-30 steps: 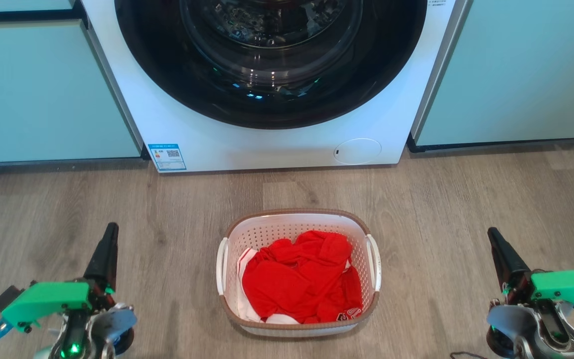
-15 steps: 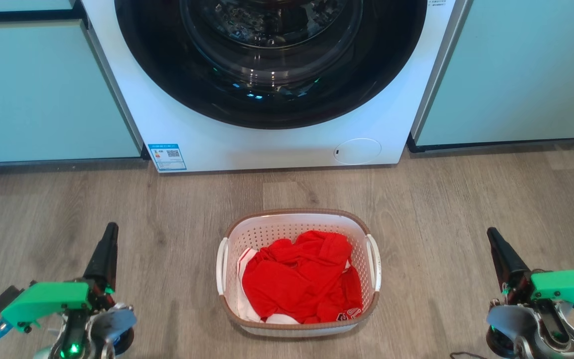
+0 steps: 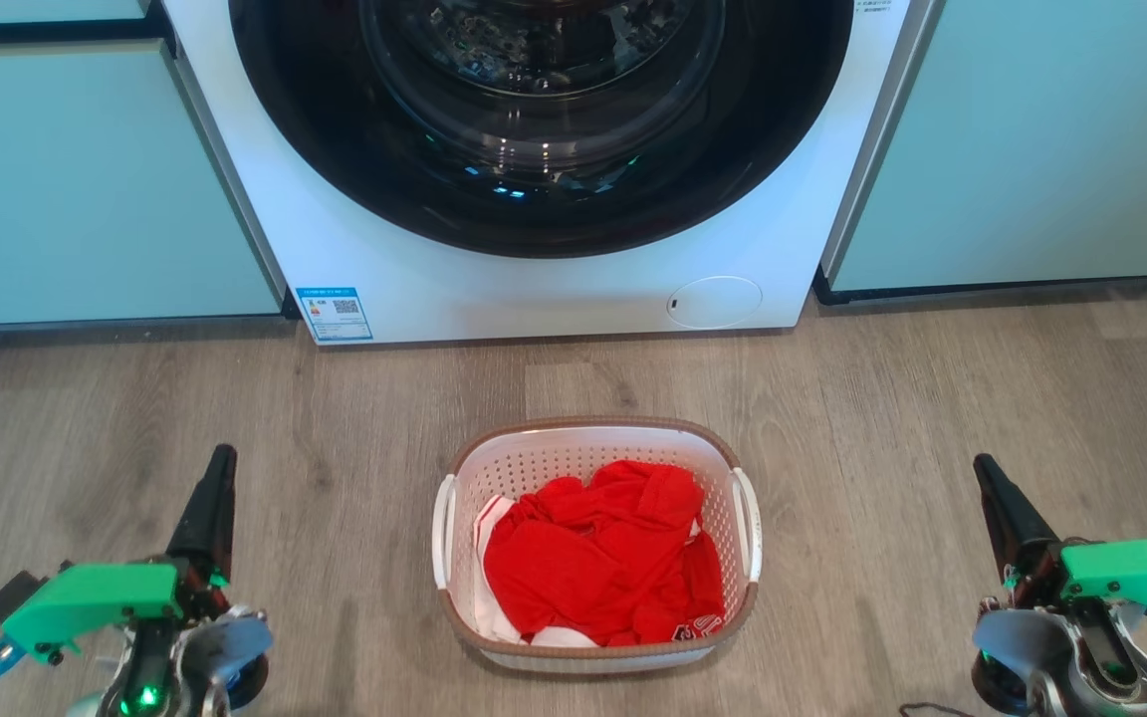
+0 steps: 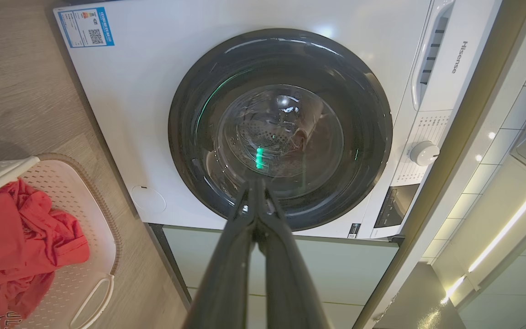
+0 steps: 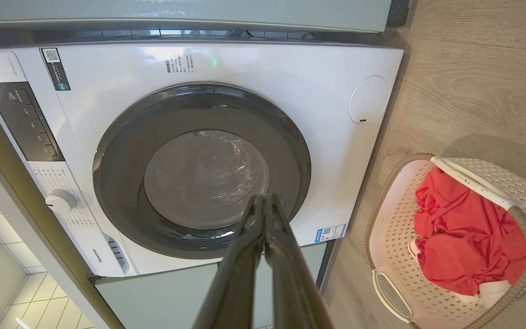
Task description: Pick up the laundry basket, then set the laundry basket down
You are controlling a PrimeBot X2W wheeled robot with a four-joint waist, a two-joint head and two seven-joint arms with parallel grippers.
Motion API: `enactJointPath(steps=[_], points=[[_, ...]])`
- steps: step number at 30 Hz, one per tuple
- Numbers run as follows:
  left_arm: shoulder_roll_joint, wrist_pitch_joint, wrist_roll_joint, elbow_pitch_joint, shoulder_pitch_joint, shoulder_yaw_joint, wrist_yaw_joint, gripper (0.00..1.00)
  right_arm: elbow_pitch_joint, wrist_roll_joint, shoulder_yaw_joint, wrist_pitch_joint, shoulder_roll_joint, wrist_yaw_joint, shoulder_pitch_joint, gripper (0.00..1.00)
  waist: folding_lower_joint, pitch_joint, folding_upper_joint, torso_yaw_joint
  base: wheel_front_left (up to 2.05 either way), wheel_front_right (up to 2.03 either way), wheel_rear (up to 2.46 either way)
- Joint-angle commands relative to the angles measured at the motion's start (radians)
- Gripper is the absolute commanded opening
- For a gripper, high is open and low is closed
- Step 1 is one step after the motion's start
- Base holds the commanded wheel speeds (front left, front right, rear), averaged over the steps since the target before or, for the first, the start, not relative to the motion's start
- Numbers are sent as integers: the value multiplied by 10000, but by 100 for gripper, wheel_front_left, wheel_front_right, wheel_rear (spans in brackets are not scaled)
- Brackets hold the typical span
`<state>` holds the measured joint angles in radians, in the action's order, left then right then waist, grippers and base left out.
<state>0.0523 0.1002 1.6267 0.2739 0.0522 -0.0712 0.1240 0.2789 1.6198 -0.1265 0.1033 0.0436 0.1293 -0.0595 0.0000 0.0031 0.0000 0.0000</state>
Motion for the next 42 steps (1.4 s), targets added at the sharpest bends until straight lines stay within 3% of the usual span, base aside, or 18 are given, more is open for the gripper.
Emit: enactJointPath(steps=[1,42], points=[[57,49,-98,-292,549,-325,67,0,-344,-68,181,56,111,14,-479,0,0,0,0,0,0,0,0],[23,89,-139,-290,553,-374,67,0,-343,-93,150,80,90,14,-482,0,0,0,0,0,0,0,0]])
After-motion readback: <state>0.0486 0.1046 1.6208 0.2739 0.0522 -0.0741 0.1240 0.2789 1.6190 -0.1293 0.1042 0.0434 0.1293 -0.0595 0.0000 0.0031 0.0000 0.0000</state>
